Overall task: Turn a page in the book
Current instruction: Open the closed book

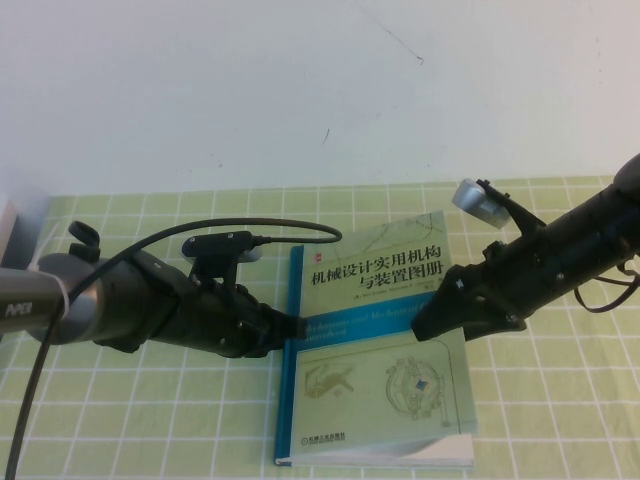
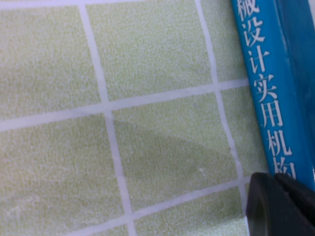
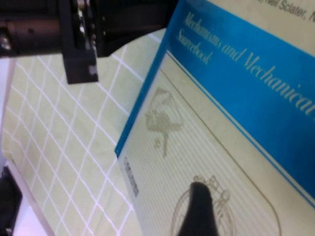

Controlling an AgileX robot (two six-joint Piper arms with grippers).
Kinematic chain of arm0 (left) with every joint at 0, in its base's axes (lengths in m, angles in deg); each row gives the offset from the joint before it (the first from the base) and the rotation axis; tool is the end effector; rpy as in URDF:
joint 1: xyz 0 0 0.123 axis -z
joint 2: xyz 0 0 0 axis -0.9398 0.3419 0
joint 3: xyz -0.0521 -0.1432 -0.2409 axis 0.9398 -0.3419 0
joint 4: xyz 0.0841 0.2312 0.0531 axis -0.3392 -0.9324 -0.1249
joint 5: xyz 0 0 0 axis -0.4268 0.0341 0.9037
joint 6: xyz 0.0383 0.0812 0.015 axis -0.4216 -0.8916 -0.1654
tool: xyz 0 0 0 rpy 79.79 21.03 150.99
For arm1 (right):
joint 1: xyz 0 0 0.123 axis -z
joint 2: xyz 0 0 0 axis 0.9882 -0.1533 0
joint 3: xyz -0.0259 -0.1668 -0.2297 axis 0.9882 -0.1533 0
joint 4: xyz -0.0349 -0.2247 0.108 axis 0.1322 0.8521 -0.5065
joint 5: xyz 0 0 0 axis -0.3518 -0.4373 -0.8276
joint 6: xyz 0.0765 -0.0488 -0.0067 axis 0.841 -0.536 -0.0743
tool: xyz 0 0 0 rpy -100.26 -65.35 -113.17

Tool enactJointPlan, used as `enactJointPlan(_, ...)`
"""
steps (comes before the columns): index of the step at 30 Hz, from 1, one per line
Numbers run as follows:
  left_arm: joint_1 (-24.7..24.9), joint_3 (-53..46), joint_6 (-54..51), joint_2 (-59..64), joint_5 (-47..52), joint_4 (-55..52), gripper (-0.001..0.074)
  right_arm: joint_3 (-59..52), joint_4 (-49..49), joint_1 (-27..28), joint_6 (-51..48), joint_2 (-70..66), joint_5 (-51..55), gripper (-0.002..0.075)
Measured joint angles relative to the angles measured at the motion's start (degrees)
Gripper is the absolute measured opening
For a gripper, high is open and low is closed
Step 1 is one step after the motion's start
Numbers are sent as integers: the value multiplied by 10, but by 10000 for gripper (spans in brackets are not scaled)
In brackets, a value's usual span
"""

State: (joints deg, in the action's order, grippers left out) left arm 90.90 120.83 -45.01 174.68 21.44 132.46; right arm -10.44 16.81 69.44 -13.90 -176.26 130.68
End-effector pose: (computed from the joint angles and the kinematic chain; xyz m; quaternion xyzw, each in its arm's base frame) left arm 0.3380 -0.1533 0.1393 0.0572 0.9399 -0.2185 0.2561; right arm 0.3576 0.1409 0.1670 -0.1868 0.8990 0.3894 0.0728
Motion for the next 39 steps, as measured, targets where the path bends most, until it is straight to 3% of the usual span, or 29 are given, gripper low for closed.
enactJointPlan(19, 0, 0, 1, 0, 0, 0, -4, 0, 62, 0, 24, 0, -9, 514)
enactJointPlan(30, 0, 0, 0, 0, 0, 0, -4, 0, -31, 0, -26, 0, 3, 514)
enactJointPlan(39, 0, 0, -2, 0, 1, 0, -4, 0, -41, 0, -41, -20, 4, 514)
